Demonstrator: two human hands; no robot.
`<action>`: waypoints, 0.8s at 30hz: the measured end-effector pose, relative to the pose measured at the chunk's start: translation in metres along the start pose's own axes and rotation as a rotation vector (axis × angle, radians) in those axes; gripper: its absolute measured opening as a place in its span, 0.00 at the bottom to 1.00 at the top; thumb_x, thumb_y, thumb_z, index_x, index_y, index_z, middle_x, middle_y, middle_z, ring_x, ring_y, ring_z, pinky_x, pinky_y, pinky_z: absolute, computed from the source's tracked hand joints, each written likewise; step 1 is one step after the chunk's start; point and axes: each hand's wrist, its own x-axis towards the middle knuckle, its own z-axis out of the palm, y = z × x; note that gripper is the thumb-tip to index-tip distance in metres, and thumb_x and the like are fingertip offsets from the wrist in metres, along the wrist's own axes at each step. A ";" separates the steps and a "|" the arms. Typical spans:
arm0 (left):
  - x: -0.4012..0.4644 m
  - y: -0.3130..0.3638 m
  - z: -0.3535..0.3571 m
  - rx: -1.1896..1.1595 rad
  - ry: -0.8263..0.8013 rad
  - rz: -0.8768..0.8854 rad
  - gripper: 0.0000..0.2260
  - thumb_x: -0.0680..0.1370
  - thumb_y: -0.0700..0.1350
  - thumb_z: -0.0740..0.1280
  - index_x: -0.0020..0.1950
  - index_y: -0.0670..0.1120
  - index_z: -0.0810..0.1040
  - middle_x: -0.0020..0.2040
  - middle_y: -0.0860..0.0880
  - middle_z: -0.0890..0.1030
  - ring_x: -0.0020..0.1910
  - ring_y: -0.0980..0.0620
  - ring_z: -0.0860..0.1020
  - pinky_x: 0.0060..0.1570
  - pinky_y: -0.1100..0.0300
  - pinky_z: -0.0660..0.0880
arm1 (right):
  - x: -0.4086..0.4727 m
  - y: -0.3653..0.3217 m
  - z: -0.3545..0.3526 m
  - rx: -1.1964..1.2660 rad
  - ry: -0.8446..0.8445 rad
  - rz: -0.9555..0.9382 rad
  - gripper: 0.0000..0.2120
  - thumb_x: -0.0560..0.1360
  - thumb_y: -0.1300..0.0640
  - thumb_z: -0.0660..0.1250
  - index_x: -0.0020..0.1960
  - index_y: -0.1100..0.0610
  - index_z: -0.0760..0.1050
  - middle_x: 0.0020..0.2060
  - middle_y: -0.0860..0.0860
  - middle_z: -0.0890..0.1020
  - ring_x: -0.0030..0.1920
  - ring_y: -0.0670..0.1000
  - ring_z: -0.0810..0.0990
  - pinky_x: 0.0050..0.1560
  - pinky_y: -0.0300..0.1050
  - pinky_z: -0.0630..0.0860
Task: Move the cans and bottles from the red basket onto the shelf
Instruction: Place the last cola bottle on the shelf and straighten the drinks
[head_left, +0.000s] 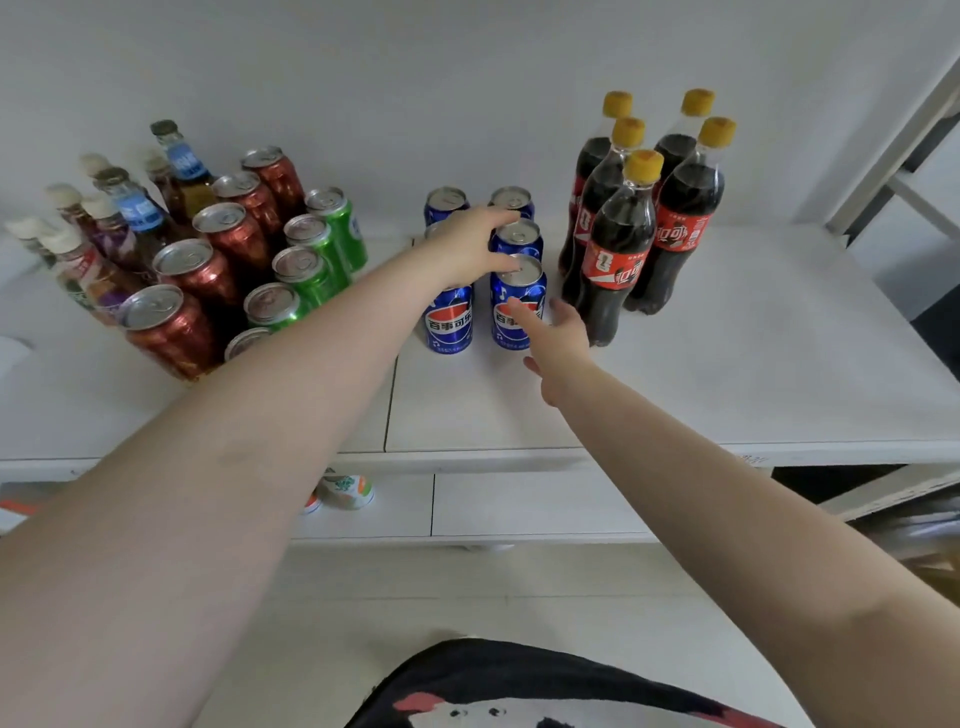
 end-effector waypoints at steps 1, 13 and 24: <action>0.002 -0.003 -0.001 0.030 0.003 0.014 0.31 0.75 0.50 0.70 0.75 0.51 0.63 0.76 0.45 0.64 0.74 0.43 0.63 0.70 0.48 0.62 | 0.002 0.000 0.005 0.029 0.015 -0.016 0.38 0.72 0.48 0.72 0.76 0.51 0.59 0.69 0.50 0.71 0.67 0.55 0.72 0.63 0.54 0.74; 0.020 -0.032 0.004 0.326 -0.007 0.108 0.24 0.79 0.60 0.59 0.74 0.57 0.63 0.77 0.50 0.62 0.77 0.43 0.55 0.74 0.40 0.41 | 0.014 0.003 0.022 0.125 0.091 -0.072 0.31 0.72 0.52 0.72 0.73 0.52 0.65 0.65 0.50 0.76 0.64 0.53 0.75 0.61 0.52 0.76; 0.021 -0.030 0.003 0.295 0.073 0.096 0.22 0.78 0.59 0.61 0.70 0.56 0.70 0.68 0.48 0.75 0.70 0.45 0.69 0.74 0.43 0.43 | 0.024 -0.004 0.017 0.051 0.070 -0.049 0.31 0.73 0.51 0.71 0.73 0.53 0.65 0.68 0.52 0.74 0.67 0.55 0.74 0.64 0.57 0.74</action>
